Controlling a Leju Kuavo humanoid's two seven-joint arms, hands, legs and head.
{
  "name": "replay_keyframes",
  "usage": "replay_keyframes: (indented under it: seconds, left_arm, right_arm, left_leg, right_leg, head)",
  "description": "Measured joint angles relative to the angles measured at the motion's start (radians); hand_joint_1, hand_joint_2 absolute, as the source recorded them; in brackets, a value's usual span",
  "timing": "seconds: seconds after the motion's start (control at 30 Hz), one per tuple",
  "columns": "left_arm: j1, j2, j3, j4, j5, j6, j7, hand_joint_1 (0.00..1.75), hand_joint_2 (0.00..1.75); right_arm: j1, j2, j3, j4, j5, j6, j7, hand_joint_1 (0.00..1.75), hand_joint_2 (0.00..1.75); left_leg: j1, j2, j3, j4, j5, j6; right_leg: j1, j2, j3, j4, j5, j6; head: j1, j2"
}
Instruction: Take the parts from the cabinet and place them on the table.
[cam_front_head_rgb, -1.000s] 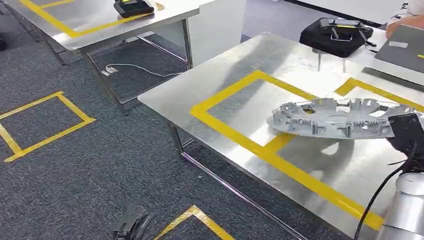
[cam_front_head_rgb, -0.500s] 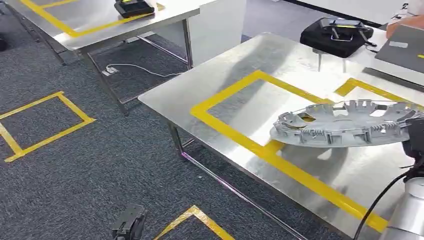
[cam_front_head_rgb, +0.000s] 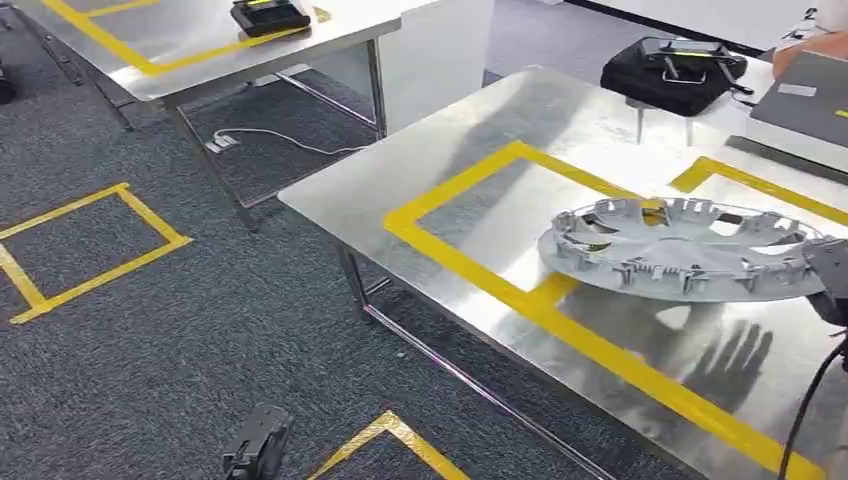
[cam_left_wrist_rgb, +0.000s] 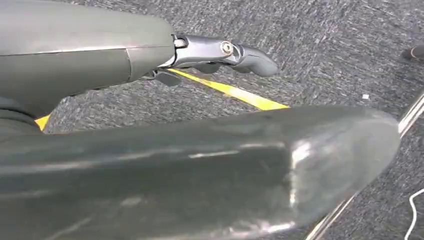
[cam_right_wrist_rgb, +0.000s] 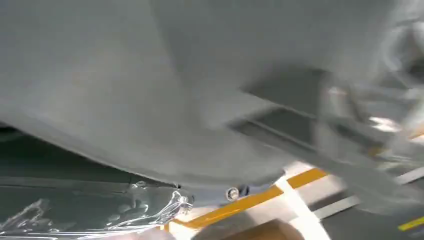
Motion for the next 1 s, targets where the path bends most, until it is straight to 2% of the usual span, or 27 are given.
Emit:
replay_keyframes:
  seconds: [0.03,0.27,0.47,0.5,0.57,0.67,0.77,0.83,0.9,0.93,1.0]
  left_arm:
    - [0.000,0.000,0.000,0.000,0.000,0.000,0.000,0.00,0.00]
    - [-0.001,-0.001,0.000,0.000,-0.003,-0.001,0.000,0.00,0.00]
    - [0.000,-0.004,0.000,0.000,-0.003,-0.003,0.000,0.00,0.00]
    - [0.000,-0.005,0.000,0.000,-0.003,-0.003,0.000,0.00,0.00]
    - [0.000,-0.008,0.000,0.000,0.003,0.000,0.000,0.00,0.00]
    - [0.001,-0.018,0.000,0.000,0.006,0.008,0.005,0.00,0.00]
    - [0.001,-0.031,0.000,0.000,0.005,0.013,0.005,0.00,0.00]
    - [0.007,-0.036,0.000,0.000,0.004,0.014,0.005,0.00,0.00]
    - [0.010,-0.038,0.000,0.000,0.003,0.018,0.005,0.00,0.00]
    - [0.010,-0.038,0.000,0.000,0.003,0.018,0.005,0.00,0.00]
    - [0.010,-0.039,0.000,0.000,0.003,0.018,0.005,0.00,0.00]
  right_arm:
    - [0.001,-0.008,0.001,0.003,0.002,-0.003,0.011,0.00,1.75]
    - [0.017,-0.061,0.017,0.020,0.046,0.014,0.055,0.00,1.75]
    - [0.019,-0.128,0.074,0.040,0.166,0.016,0.077,0.00,1.75]
    - [0.020,-0.136,0.081,0.042,0.190,0.000,0.080,0.00,1.75]
    - [0.025,-0.131,0.084,0.029,0.295,-0.108,0.093,0.00,1.75]
    - [0.035,-0.061,0.072,-0.099,0.555,-0.271,0.101,0.00,1.75]
    - [0.048,-0.015,0.077,-0.223,0.775,-0.364,0.120,0.00,1.75]
    - [0.051,-0.014,0.102,-0.280,0.819,-0.400,0.172,0.00,1.75]
    - [0.056,-0.035,0.158,-0.321,0.828,-0.409,0.226,0.00,1.75]
    - [0.056,-0.043,0.180,-0.330,0.829,-0.417,0.219,0.00,1.75]
    - [0.054,-0.042,0.193,-0.344,0.820,-0.435,0.161,0.00,1.75]
  left_leg:
    - [0.000,0.000,0.000,0.000,0.000,0.000]
    - [0.000,0.000,0.000,0.000,0.001,-0.001]
    - [0.000,0.000,0.000,0.000,0.001,-0.001]
    - [0.000,0.000,-0.001,0.000,0.001,-0.001]
    - [0.000,0.000,-0.001,0.000,0.001,-0.001]
    - [0.000,0.002,-0.001,0.000,0.001,-0.001]
    - [0.001,0.000,-0.002,0.000,0.002,-0.001]
    - [0.001,-0.001,-0.002,0.000,0.002,-0.001]
    - [0.001,-0.001,-0.002,0.000,0.002,-0.001]
    - [0.001,0.000,-0.002,0.000,0.002,-0.001]
    - [0.001,0.001,-0.002,0.000,0.002,-0.001]
  right_leg:
    - [0.000,0.000,0.000,0.000,0.000,0.000]
    - [0.000,0.001,-0.001,0.000,0.001,0.000]
    - [0.000,0.001,-0.001,0.000,0.001,0.000]
    - [0.000,0.001,-0.001,0.000,0.001,0.000]
    - [0.000,0.001,-0.001,0.000,0.001,0.000]
    - [0.000,0.003,-0.002,0.000,0.001,0.000]
    - [0.000,0.000,-0.002,0.001,0.001,0.000]
    - [0.001,-0.001,-0.002,0.001,0.000,0.000]
    - [0.001,0.000,-0.002,0.001,0.001,0.000]
    - [0.000,0.001,-0.002,0.001,0.001,0.000]
    - [0.000,0.001,-0.002,0.001,0.001,-0.001]
  head:
    - [0.000,0.000]
    - [0.000,0.000]
    - [0.000,0.000]
    - [0.000,0.000]
    - [0.000,0.000]
    - [0.000,0.000]
    - [0.000,0.000]
    - [0.000,0.000]
    - [0.000,0.000]
    - [0.000,0.000]
    - [0.000,0.000]
